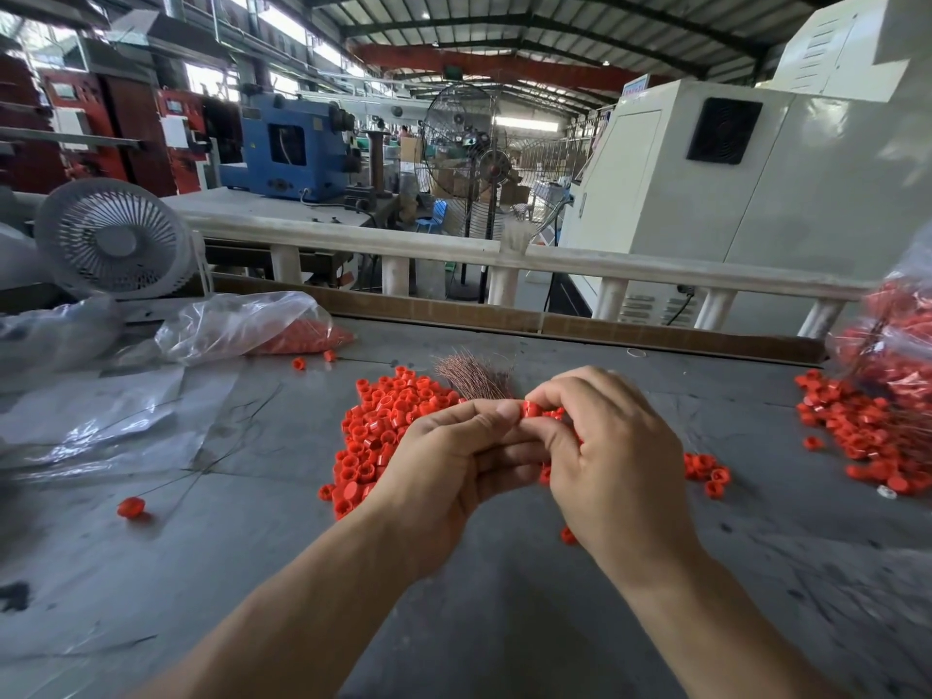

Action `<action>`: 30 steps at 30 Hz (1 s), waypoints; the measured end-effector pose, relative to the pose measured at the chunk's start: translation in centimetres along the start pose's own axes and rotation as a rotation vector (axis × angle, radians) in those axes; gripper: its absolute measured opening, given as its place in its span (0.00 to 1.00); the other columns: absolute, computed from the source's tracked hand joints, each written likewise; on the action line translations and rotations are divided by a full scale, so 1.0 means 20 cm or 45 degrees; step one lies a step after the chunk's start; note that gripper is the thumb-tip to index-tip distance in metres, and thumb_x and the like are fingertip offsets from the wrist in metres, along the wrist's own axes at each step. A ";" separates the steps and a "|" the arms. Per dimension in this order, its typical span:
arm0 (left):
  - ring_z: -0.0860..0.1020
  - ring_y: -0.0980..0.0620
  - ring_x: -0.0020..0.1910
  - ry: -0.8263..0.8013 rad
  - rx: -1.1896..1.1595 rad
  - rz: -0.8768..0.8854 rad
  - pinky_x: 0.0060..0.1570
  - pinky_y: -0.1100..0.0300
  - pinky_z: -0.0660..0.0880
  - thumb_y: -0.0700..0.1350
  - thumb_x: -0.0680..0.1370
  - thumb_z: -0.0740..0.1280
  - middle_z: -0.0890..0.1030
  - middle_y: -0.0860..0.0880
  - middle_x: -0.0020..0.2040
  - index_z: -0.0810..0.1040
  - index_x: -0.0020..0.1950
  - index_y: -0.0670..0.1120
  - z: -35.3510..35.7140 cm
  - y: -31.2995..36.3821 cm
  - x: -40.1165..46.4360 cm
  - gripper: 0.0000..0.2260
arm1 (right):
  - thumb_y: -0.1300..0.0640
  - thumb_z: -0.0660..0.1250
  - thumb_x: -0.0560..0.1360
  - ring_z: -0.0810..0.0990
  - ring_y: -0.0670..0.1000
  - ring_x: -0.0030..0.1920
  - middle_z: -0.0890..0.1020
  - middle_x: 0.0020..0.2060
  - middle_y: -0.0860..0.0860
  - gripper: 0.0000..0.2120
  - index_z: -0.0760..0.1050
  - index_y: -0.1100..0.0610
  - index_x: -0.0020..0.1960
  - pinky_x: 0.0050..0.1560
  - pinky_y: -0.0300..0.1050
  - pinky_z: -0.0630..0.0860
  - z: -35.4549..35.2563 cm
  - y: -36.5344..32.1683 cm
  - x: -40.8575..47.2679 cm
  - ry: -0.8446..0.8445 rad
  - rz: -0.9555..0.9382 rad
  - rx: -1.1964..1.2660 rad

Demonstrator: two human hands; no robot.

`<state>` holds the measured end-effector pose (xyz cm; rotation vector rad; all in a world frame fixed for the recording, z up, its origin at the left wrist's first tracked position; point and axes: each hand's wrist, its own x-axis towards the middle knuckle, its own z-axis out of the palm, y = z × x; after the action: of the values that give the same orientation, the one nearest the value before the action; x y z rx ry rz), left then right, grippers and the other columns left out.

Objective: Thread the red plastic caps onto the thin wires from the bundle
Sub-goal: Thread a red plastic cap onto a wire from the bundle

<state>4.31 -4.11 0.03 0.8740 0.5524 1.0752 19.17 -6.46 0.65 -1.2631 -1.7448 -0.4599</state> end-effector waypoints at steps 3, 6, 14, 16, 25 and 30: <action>0.85 0.49 0.41 -0.005 0.014 0.005 0.45 0.56 0.83 0.42 0.76 0.69 0.85 0.42 0.44 0.80 0.57 0.38 0.00 0.00 0.00 0.12 | 0.61 0.72 0.75 0.77 0.51 0.45 0.80 0.42 0.45 0.03 0.80 0.55 0.44 0.45 0.47 0.75 0.00 0.00 0.00 0.018 -0.025 0.029; 0.85 0.48 0.41 -0.023 0.027 0.010 0.45 0.56 0.82 0.43 0.74 0.70 0.85 0.41 0.45 0.80 0.58 0.36 0.00 0.00 0.00 0.16 | 0.60 0.70 0.75 0.77 0.51 0.44 0.80 0.41 0.45 0.03 0.80 0.55 0.43 0.45 0.49 0.76 0.00 0.00 0.00 0.033 -0.028 0.050; 0.83 0.49 0.41 -0.026 0.038 0.022 0.43 0.57 0.83 0.44 0.74 0.71 0.84 0.42 0.44 0.81 0.54 0.40 -0.01 0.00 0.00 0.12 | 0.59 0.74 0.76 0.76 0.50 0.47 0.81 0.43 0.43 0.02 0.82 0.52 0.46 0.49 0.49 0.73 -0.01 0.00 0.01 -0.027 -0.075 -0.005; 0.83 0.49 0.41 -0.017 0.030 0.039 0.45 0.55 0.82 0.44 0.74 0.71 0.83 0.42 0.44 0.82 0.55 0.39 -0.02 0.00 0.01 0.12 | 0.58 0.75 0.75 0.75 0.49 0.48 0.79 0.45 0.44 0.03 0.83 0.52 0.49 0.47 0.43 0.74 -0.01 0.01 0.01 -0.030 -0.074 0.002; 0.82 0.46 0.41 0.038 0.037 0.149 0.44 0.55 0.82 0.40 0.71 0.73 0.82 0.40 0.42 0.84 0.54 0.38 -0.04 -0.01 0.03 0.13 | 0.57 0.76 0.75 0.78 0.42 0.44 0.79 0.45 0.41 0.12 0.81 0.48 0.57 0.43 0.31 0.73 0.00 -0.01 -0.02 -0.110 0.010 0.101; 0.81 0.47 0.42 0.055 0.064 0.128 0.46 0.54 0.80 0.42 0.73 0.72 0.80 0.40 0.43 0.84 0.53 0.38 -0.05 -0.02 0.04 0.11 | 0.57 0.76 0.75 0.79 0.43 0.45 0.81 0.45 0.41 0.09 0.81 0.50 0.54 0.45 0.33 0.74 -0.01 -0.01 -0.01 -0.119 0.074 0.216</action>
<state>4.06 -3.22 -0.77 0.9321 0.5784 1.1775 19.05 -6.76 0.60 -1.2267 -1.7797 -0.2166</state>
